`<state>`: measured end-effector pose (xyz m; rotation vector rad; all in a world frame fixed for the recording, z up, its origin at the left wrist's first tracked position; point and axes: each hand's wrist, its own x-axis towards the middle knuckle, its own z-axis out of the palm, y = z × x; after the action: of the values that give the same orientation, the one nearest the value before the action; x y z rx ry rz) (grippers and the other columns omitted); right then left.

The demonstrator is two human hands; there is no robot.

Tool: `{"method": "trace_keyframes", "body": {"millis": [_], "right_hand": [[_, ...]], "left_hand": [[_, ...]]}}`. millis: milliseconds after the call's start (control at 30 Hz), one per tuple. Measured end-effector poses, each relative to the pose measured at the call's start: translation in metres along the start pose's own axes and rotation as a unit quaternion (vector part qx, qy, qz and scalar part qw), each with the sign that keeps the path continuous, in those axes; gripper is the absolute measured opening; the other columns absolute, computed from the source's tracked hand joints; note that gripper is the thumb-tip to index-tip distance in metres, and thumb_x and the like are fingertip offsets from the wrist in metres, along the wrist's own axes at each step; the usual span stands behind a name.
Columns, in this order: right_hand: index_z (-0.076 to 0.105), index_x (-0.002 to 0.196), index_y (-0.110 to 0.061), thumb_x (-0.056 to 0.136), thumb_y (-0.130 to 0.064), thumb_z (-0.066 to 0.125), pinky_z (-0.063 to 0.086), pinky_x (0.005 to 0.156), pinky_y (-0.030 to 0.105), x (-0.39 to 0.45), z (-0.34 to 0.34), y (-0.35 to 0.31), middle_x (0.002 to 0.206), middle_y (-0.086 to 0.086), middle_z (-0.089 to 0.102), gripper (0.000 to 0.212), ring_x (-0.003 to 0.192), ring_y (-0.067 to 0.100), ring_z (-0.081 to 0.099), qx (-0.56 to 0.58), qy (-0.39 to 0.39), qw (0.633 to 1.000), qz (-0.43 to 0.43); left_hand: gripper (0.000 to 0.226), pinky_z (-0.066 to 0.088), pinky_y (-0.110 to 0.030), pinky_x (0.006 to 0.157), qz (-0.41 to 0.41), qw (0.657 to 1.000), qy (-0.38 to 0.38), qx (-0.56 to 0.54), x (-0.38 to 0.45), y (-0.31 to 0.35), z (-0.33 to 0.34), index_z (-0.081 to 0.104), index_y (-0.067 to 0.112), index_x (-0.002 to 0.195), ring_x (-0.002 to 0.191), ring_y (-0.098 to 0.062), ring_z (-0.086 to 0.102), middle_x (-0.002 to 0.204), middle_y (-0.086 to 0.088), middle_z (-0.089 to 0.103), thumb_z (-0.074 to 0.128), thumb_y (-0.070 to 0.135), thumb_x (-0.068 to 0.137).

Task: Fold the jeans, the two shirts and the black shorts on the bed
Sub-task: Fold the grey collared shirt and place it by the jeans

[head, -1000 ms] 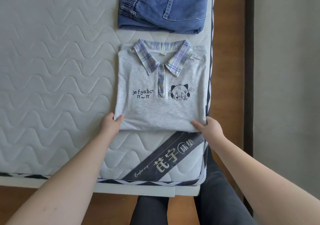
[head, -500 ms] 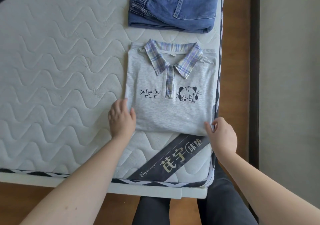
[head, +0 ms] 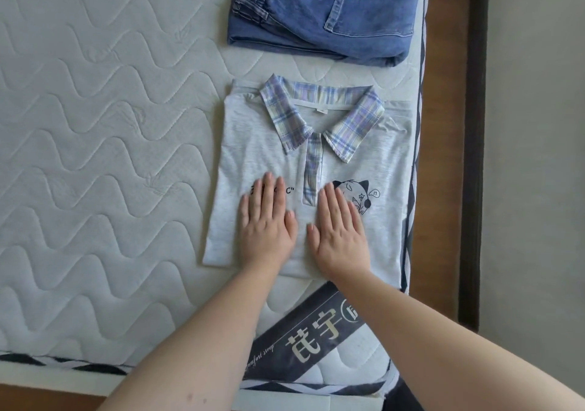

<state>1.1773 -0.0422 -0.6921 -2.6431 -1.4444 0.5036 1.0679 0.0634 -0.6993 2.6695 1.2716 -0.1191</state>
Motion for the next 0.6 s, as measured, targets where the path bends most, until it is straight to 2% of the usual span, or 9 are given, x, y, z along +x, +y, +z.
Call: {"method": "trace_keyframes", "body": {"millis": [133, 200, 300, 400, 533, 600], "right_hand": [[0.005, 0.157, -0.013, 0.101, -0.056, 0.016, 0.003, 0.122, 0.037, -0.006, -0.013, 0.033, 0.164, 0.003, 0.001, 0.072, 0.151, 0.016, -0.003, -0.020, -0.024, 0.999, 0.040], [0.000, 0.157, -0.012, 0.100, -0.059, 0.010, 0.001, 0.123, 0.036, -0.003, -0.022, 0.051, 0.164, 0.003, -0.002, 0.074, 0.151, 0.016, -0.006, -0.026, -0.033, 0.997, 0.068], [0.004, 0.157, -0.010, 0.100, -0.057, 0.012, -0.005, 0.122, 0.031, 0.018, -0.035, 0.063, 0.164, 0.005, 0.001, 0.075, 0.151, 0.015, -0.004, -0.019, -0.007, 0.994, 0.104], [0.004, 0.157, -0.009, 0.101, -0.051, 0.015, -0.009, 0.121, 0.027, 0.053, -0.046, 0.056, 0.164, 0.005, 0.000, 0.071, 0.151, 0.014, -0.005, -0.008, 0.025, 0.995, 0.100], [-0.001, 0.156, -0.009, 0.104, -0.045, 0.020, -0.007, 0.122, 0.030, 0.101, -0.057, 0.046, 0.164, 0.004, -0.005, 0.067, 0.151, 0.014, -0.008, 0.018, 0.048, 0.993, 0.103], [0.000, 0.156, -0.009, 0.103, -0.046, 0.023, -0.008, 0.121, 0.030, 0.119, -0.057, 0.044, 0.165, 0.004, -0.003, 0.069, 0.151, 0.014, -0.007, 0.037, 0.060, 0.991, 0.117]], "left_hand": [[0.066, 0.016, -0.046, 0.122, 0.126, 0.989, -0.048, 0.056, 0.001, -0.040, -0.009, 0.019, 0.015, 0.157, 0.152, -0.025, 0.012, 0.164, -0.010, 0.013, 0.019, 0.049, 0.100], [0.068, 0.022, -0.047, 0.120, 0.160, 0.984, -0.055, 0.062, 0.005, -0.072, -0.018, 0.022, 0.013, 0.156, 0.151, -0.023, 0.017, 0.164, -0.007, 0.017, 0.010, 0.052, 0.101], [0.068, 0.025, -0.045, 0.119, 0.154, 0.986, -0.042, 0.054, 0.026, -0.094, -0.027, 0.026, 0.010, 0.155, 0.150, -0.021, 0.022, 0.163, -0.006, 0.022, 0.012, 0.051, 0.103], [0.065, 0.018, -0.040, 0.121, 0.131, 0.991, -0.007, 0.021, 0.067, -0.073, -0.034, 0.028, 0.006, 0.153, 0.149, -0.024, 0.023, 0.161, -0.010, 0.024, 0.021, 0.045, 0.103], [0.067, 0.002, -0.033, 0.122, 0.033, 0.999, 0.012, -0.024, 0.117, -0.044, -0.037, 0.025, 0.003, 0.154, 0.150, -0.025, 0.019, 0.162, -0.013, 0.021, 0.021, 0.043, 0.100], [0.069, 0.004, -0.033, 0.123, 0.010, 1.000, 0.008, -0.022, 0.134, -0.036, -0.036, 0.022, 0.003, 0.154, 0.151, -0.023, 0.016, 0.163, -0.013, 0.018, 0.016, 0.045, 0.100]]}}
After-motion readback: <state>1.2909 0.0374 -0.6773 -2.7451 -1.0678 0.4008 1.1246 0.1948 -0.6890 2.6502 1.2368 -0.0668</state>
